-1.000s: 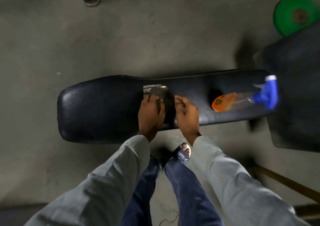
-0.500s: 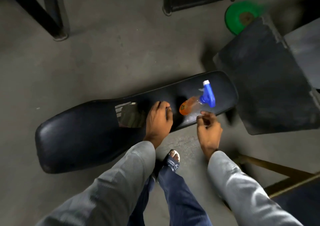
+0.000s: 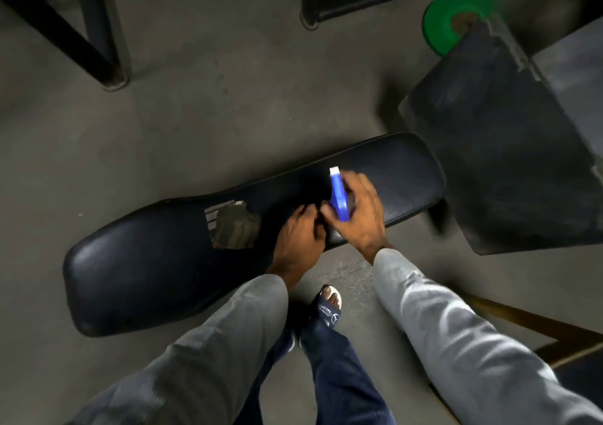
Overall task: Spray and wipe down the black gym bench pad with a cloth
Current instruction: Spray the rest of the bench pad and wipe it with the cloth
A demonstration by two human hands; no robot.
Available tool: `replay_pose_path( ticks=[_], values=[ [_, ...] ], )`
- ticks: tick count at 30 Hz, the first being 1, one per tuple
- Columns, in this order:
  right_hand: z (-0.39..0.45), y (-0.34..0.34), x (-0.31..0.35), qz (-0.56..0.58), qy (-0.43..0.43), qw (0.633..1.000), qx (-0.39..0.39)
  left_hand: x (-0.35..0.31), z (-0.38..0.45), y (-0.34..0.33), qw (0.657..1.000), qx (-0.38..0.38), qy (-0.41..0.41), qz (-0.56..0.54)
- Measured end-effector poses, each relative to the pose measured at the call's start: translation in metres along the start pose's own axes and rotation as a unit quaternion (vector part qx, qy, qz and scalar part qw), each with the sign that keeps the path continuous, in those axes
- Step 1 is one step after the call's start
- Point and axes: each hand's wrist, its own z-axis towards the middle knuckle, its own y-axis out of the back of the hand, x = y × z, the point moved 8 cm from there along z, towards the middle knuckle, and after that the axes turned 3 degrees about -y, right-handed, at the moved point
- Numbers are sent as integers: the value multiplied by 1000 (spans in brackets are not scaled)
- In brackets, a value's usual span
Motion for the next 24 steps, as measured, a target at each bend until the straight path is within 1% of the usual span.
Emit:
replay_pose_path(
  ticks=[2,4,6,10,12,14,16,18,21,24],
  values=[
    [4,-14,7,-45,30,998,27,11,1,2,1000,-2,25,10],
    [10,-20,20,-44,31,998,38,18,5,3,999,5,41,6],
    [19,-20,33,-35,17,999,31,25,7,4,999,11,47,-1],
    [17,-23,26,81,-84,993,12,51,4,6,997,28,70,21],
    [9,-36,13,133,-110,985,19,73,4,6,995,19,80,59],
    [2,-58,-4,152,-123,980,34,96,6,4,992,-3,76,101],
    [-5,-86,-17,123,-118,984,47,117,8,-2,989,-16,69,127],
    [-13,-104,-23,79,-131,986,61,126,8,-5,987,-10,55,150],
    [-24,-131,-29,27,-159,981,108,146,3,-18,985,35,47,163],
    [-25,-153,-28,22,-171,971,168,167,-4,-35,978,96,32,181]
  ],
)
